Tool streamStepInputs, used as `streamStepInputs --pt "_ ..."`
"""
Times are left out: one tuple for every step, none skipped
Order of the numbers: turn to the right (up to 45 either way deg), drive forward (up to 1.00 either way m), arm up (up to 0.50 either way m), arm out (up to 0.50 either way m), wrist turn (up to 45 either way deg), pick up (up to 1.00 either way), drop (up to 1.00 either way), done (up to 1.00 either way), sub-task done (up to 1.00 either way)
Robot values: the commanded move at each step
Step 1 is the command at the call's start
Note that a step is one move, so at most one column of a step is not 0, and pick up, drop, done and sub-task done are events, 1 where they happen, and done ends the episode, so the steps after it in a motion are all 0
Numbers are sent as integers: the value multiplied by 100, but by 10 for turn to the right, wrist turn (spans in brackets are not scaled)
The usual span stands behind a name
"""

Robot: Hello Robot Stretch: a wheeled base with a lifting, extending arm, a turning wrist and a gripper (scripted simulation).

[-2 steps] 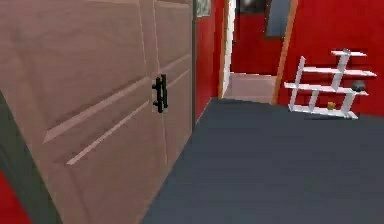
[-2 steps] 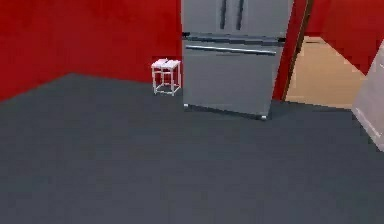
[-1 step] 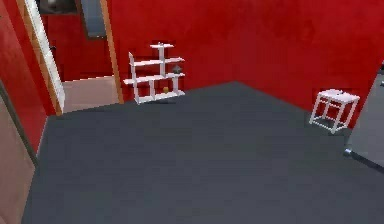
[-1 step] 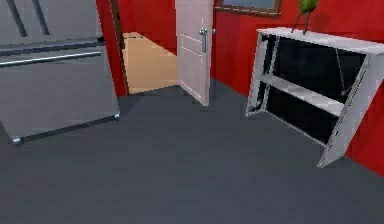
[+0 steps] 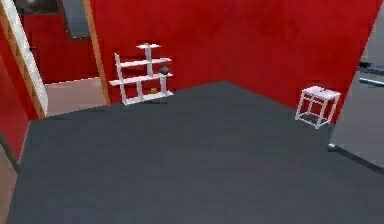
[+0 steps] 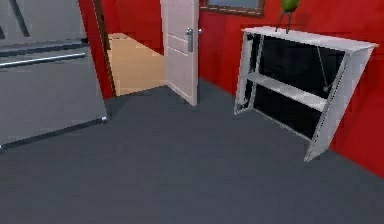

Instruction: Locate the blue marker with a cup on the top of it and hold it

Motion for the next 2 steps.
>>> streamStepInputs --pt "0 10 0 0 0 0 0 0 0" --pt "-450 0 0 0 0 0 0 0 0"
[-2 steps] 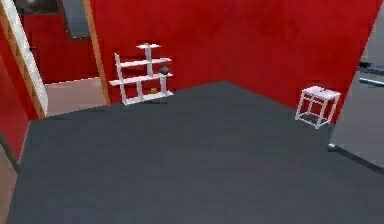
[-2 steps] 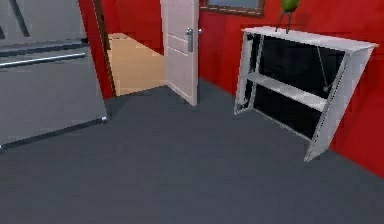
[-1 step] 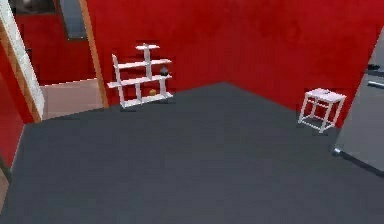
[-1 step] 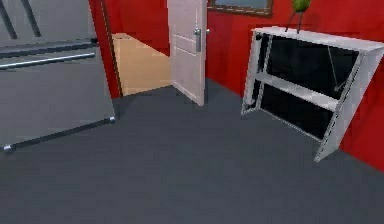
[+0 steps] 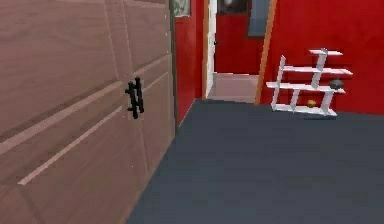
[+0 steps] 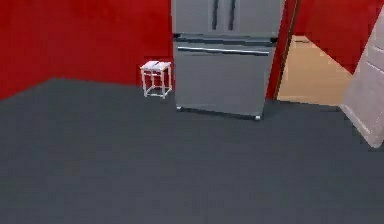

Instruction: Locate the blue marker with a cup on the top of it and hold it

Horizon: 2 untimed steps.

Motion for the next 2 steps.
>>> streamStepInputs --pt "-240 0 0 0 0 0 0 0 0" --pt "0 15 0 0 0 0 0 0 0"
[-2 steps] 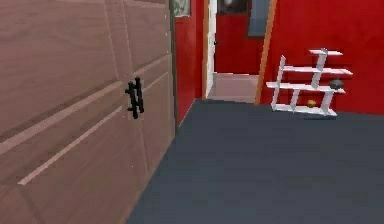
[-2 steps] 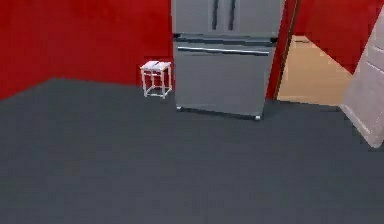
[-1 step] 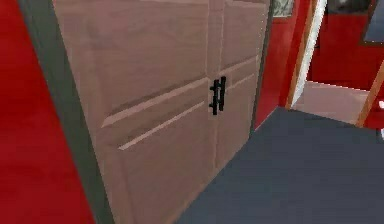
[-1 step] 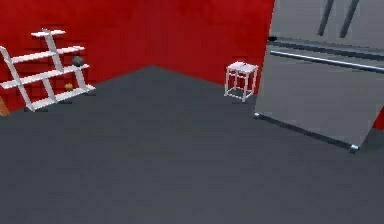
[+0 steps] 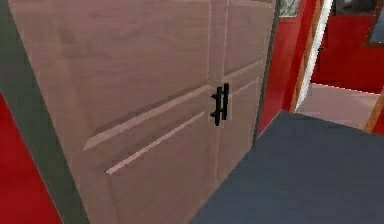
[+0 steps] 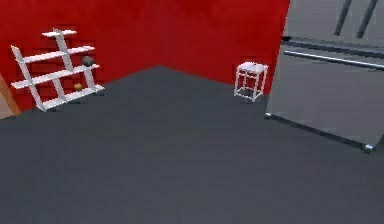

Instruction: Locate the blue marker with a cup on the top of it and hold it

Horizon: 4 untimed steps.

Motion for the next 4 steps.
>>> streamStepInputs --pt "450 0 0 0 0 0 0 0 0" --pt "450 0 0 0 0 0 0 0 0" --pt "420 0 0 0 0 0 0 0 0" --pt "30 0 0 0 0 0 0 0 0"
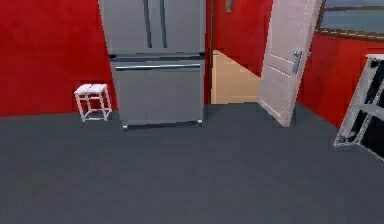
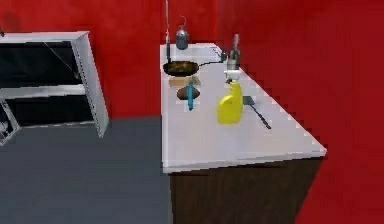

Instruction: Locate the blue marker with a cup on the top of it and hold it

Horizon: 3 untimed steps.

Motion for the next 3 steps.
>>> streamStepInputs --pt "450 0 0 0 0 0 0 0 0" --pt "450 0 0 0 0 0 0 0 0" --pt "360 0 0 0 0 0 0 0 0"
